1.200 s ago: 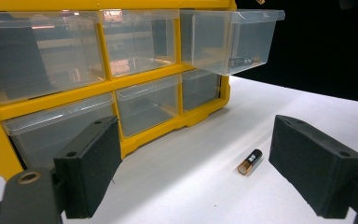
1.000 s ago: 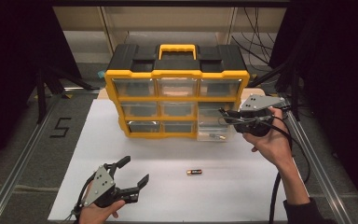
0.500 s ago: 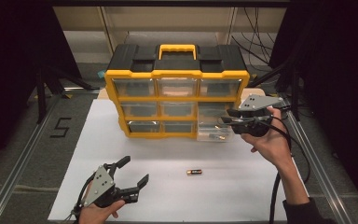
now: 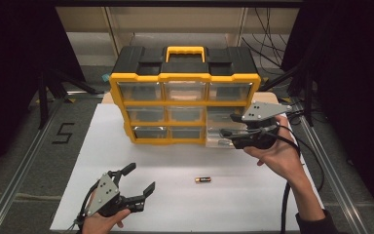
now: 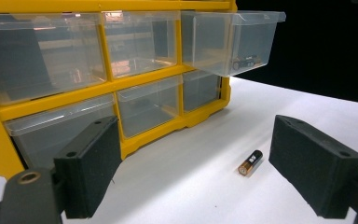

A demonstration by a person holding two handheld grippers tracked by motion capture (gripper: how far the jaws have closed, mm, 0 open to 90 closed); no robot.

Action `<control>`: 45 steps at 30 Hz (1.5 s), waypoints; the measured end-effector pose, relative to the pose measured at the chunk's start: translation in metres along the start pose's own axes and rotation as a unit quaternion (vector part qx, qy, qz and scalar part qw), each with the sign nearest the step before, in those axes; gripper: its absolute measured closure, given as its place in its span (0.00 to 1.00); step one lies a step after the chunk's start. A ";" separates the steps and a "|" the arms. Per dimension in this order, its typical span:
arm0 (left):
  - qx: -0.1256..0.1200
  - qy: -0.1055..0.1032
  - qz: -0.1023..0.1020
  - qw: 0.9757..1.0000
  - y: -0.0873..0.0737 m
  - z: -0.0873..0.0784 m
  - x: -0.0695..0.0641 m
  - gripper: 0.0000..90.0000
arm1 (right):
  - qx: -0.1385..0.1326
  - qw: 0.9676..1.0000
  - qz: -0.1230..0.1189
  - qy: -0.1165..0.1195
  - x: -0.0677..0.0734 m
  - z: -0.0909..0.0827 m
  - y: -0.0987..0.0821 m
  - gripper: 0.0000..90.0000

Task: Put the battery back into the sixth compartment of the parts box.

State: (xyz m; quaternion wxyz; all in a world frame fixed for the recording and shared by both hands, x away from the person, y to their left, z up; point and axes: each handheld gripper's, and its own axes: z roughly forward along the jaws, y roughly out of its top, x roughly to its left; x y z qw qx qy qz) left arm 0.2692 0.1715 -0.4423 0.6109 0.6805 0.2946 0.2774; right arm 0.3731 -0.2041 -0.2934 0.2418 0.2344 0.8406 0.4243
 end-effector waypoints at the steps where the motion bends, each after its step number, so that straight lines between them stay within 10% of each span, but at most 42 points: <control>1: 0.000 0.000 0.000 1.000 0.000 0.000 0.000 0.18 | 0.002 1.000 -0.003 0.010 0.002 0.000 0.001 0.45; 19: -0.001 0.001 -0.001 1.000 0.000 -0.001 0.000 0.18 | 0.035 0.994 -0.053 0.091 0.040 0.016 0.005 0.35; 45: -0.003 0.001 -0.001 1.000 0.001 -0.001 0.000 0.18 | 0.177 0.969 -0.092 0.147 0.061 0.076 -0.036 0.36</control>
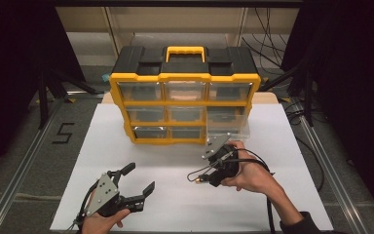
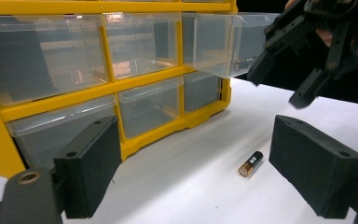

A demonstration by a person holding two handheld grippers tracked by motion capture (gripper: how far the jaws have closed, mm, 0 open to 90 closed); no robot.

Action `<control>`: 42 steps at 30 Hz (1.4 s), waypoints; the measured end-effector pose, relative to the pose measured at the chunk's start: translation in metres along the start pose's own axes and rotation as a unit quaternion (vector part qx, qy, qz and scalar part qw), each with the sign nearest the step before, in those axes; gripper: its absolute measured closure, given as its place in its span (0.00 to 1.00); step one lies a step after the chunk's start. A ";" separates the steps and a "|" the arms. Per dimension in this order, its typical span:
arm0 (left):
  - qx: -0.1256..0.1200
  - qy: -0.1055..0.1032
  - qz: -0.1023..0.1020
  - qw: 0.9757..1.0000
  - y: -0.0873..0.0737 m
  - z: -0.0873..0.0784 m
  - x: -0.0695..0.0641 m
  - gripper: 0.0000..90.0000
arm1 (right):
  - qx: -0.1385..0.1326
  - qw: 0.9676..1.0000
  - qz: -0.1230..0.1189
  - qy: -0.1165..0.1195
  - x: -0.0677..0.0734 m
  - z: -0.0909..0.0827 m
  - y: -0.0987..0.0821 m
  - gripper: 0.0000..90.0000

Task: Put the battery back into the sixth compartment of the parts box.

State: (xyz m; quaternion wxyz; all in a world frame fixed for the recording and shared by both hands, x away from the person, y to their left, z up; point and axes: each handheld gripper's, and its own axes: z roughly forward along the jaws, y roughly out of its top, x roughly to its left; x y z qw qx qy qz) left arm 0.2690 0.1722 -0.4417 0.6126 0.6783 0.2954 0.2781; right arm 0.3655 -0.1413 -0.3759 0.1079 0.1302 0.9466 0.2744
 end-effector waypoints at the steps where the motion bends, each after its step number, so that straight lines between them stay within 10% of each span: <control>1: 0.000 0.000 0.001 1.000 0.000 0.000 0.000 0.18 | 0.004 1.000 0.000 -0.002 0.000 0.004 -0.001 0.36; 42: -0.001 0.000 0.001 1.000 0.000 0.000 0.000 0.18 | 0.096 0.994 0.031 0.032 -0.001 0.077 -0.027 0.61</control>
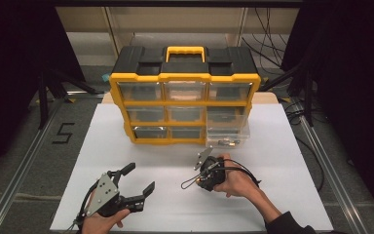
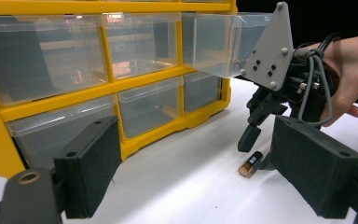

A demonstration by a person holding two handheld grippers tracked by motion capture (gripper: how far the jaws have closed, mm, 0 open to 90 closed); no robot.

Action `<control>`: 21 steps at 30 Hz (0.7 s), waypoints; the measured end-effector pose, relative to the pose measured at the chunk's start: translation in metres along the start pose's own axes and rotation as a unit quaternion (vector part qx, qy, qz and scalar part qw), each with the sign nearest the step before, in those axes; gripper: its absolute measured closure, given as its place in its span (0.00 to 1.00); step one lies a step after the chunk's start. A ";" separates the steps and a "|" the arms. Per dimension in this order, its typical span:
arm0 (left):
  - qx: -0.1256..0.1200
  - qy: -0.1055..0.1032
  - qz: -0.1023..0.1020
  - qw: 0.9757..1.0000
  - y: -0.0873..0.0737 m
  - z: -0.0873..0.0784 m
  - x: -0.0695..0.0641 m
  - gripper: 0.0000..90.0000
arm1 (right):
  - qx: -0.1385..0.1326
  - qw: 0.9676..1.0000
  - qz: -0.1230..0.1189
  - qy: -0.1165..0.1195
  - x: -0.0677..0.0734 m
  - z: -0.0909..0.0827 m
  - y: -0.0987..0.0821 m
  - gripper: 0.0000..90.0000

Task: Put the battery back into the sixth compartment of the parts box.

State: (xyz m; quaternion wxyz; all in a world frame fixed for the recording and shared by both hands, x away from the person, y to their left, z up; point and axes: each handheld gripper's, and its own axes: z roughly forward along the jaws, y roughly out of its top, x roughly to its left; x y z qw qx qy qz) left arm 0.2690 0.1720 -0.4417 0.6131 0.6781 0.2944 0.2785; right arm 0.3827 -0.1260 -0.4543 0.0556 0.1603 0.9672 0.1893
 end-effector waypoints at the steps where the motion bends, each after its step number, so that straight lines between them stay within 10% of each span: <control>1: 0.000 0.000 0.000 1.000 0.000 0.000 0.000 0.18 | 0.002 1.000 0.004 0.004 0.000 0.001 0.000 0.64; 21: 0.000 0.000 -0.001 1.000 0.000 0.000 0.000 0.18 | 0.024 1.000 -0.007 0.009 0.003 0.006 -0.001 0.85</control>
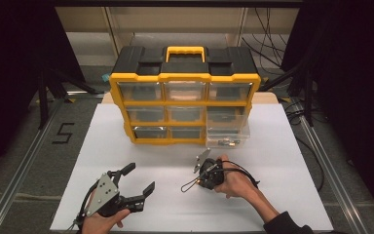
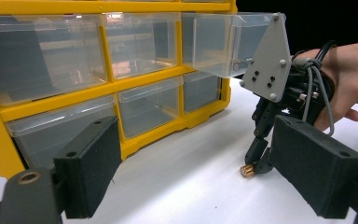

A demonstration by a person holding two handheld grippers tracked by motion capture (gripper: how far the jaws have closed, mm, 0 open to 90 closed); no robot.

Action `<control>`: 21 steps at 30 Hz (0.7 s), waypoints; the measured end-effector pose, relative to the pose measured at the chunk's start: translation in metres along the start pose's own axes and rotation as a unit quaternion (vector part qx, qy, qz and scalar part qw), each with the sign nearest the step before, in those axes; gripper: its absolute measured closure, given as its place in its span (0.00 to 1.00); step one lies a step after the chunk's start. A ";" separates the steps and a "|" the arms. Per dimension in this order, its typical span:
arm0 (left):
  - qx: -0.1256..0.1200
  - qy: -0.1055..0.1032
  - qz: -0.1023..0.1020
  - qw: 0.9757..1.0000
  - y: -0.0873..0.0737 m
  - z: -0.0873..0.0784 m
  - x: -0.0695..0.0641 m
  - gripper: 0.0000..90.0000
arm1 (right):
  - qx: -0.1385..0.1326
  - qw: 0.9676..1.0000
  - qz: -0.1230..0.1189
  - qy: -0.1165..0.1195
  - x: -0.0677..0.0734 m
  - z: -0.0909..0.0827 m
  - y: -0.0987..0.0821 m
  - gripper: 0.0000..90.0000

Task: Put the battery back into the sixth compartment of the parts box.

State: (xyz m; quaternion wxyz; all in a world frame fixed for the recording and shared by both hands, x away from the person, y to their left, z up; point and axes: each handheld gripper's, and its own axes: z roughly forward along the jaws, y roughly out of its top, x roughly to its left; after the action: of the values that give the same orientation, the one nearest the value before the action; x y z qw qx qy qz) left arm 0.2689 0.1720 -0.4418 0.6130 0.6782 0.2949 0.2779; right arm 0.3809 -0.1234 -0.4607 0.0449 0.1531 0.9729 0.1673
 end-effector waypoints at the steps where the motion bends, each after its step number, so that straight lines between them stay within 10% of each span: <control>1: 0.000 0.000 0.000 1.000 0.000 0.000 0.000 0.18 | -0.001 1.000 0.001 0.005 0.000 0.000 0.000 0.85; 9: 0.000 0.000 0.001 1.000 0.000 0.000 0.000 0.18 | 0.004 1.000 0.008 -0.013 0.002 -0.006 0.003 0.85; 21: 0.000 0.000 0.005 1.000 0.000 0.000 0.001 0.18 | -0.086 0.995 -0.031 -0.028 0.006 -0.050 0.012 0.85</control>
State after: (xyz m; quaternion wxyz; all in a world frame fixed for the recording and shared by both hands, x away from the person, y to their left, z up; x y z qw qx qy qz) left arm 0.2694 0.1730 -0.4412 0.6115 0.6798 0.2915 0.2810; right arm 0.3715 -0.1264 -0.4093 0.0899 0.1228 0.9575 0.2450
